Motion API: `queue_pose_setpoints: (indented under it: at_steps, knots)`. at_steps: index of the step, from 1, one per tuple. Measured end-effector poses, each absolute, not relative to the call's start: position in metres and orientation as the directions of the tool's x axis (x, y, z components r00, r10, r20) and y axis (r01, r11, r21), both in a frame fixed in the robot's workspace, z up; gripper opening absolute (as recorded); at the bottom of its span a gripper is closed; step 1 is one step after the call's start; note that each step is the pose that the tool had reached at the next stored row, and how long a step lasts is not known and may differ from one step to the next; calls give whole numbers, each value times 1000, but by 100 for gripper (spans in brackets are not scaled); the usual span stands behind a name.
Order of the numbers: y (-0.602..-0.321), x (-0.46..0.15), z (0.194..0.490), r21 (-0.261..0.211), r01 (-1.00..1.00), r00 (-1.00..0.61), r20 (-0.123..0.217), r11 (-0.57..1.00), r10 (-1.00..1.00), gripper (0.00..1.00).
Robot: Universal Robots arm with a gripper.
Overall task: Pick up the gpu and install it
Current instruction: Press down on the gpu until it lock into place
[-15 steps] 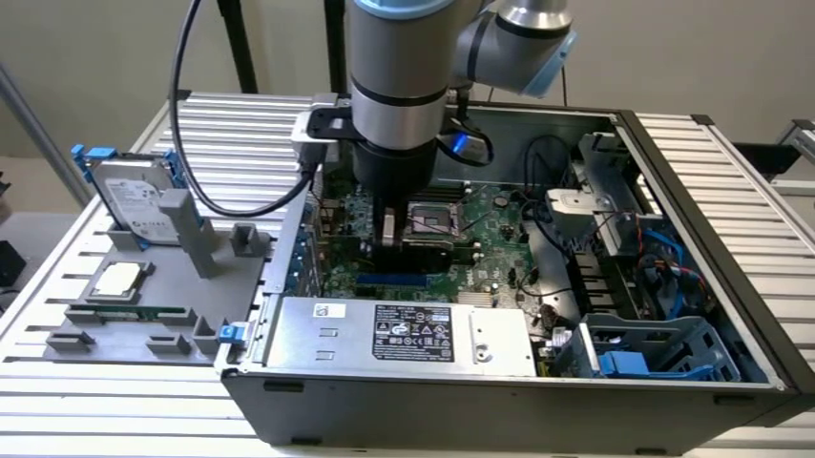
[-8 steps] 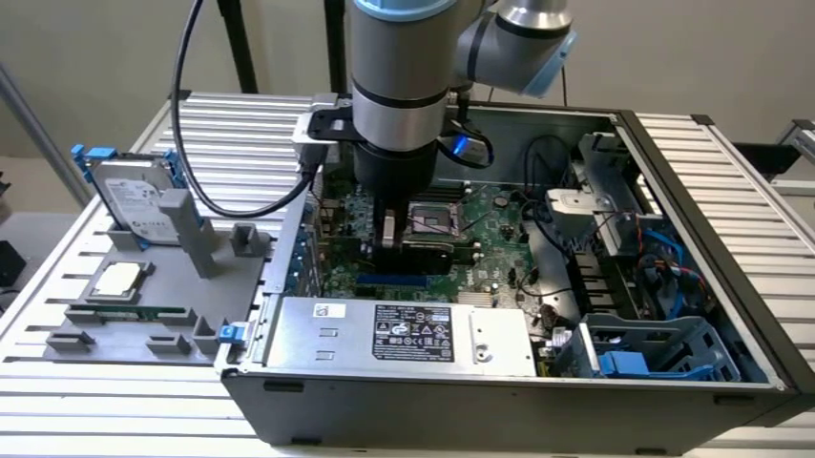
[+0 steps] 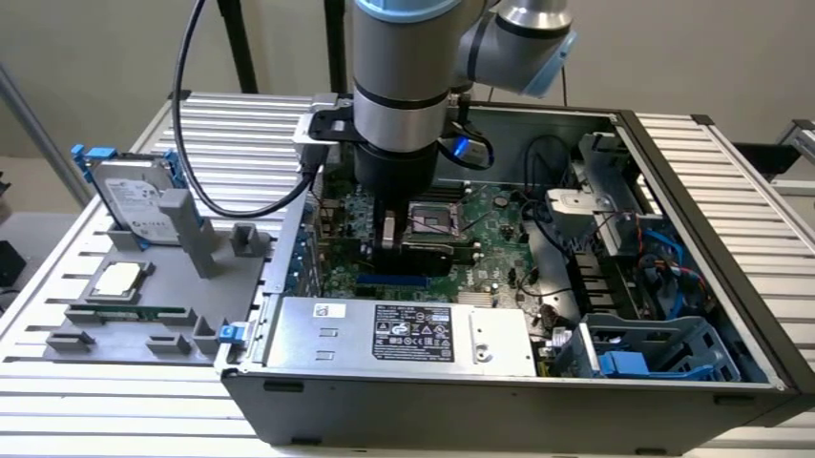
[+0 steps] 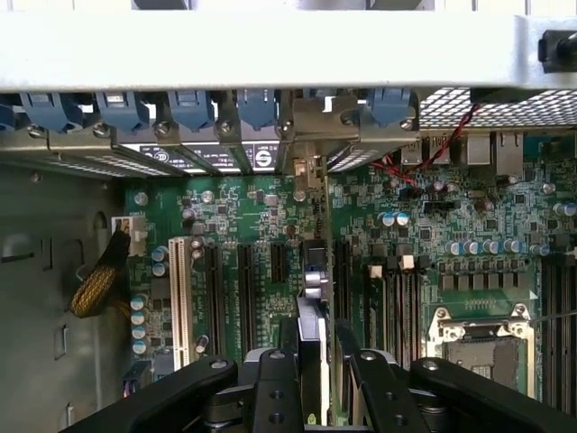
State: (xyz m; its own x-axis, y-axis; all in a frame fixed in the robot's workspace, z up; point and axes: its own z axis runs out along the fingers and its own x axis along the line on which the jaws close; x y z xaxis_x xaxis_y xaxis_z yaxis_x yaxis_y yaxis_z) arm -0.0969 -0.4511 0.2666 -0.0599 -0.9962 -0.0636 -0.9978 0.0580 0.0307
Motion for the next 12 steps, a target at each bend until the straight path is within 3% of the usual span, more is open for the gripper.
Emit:
queue_pose_setpoints:
  at_steps: [12]
  knots:
    - [-451,-96,264,34,-997,-66,-57,64,-996,0]
